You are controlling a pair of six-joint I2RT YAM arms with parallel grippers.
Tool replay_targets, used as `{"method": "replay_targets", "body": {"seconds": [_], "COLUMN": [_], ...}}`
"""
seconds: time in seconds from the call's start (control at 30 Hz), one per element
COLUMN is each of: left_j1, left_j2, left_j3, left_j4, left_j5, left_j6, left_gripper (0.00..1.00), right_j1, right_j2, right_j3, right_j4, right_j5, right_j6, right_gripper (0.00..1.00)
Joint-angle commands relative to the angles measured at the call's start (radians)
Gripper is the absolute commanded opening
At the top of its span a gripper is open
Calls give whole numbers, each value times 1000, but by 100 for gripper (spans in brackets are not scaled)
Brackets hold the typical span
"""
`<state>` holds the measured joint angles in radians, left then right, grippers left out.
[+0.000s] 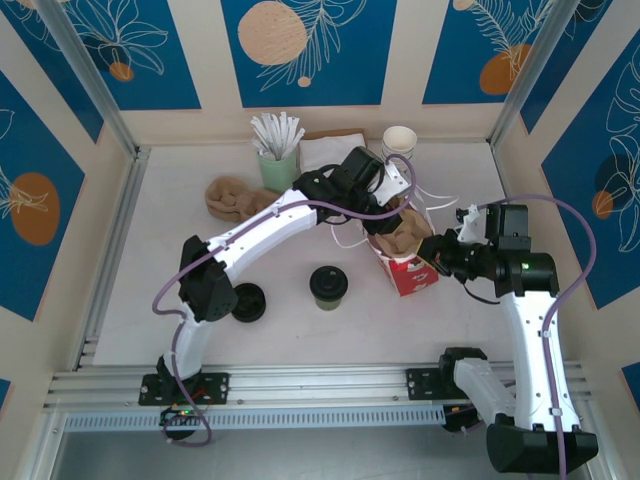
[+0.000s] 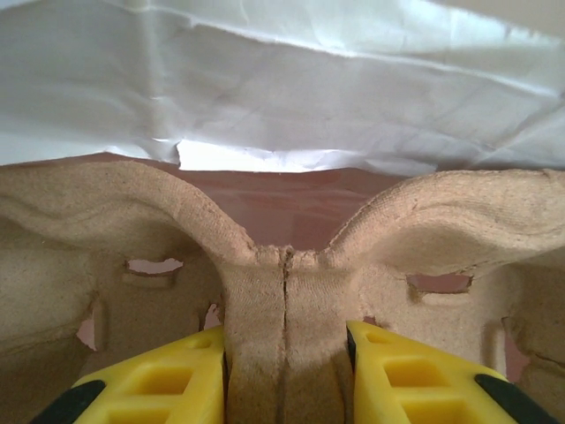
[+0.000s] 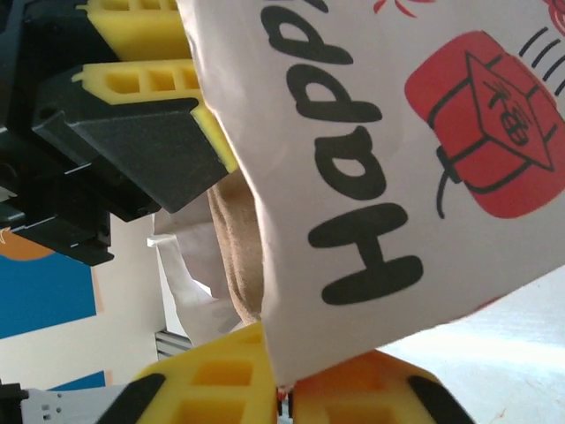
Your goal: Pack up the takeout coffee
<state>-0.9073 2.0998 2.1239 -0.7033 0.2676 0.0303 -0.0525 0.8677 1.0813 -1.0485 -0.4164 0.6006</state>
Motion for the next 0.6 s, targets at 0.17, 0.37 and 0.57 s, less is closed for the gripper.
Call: {"method": "replay_targets", "body": {"seconds": [0.17, 0.37, 0.57], "left_j1": [-10, -12, -21], "left_j2": [38, 57, 69], "left_j3": [60, 82, 91], "left_j4": [-36, -59, -69], "left_j5": [-76, -118, -136], "left_j6": [-7, 6, 41], "left_gripper": [31, 32, 32], "right_j1": [-30, -47, -55], "right_j2": [-3, -3, 29], "right_j3": [30, 45, 41], "right_j4": [-92, -131, -127], "right_j5": [-65, -137, -232], "right_j6": [-29, -14, 12], "right_gripper": [0, 0, 0]}}
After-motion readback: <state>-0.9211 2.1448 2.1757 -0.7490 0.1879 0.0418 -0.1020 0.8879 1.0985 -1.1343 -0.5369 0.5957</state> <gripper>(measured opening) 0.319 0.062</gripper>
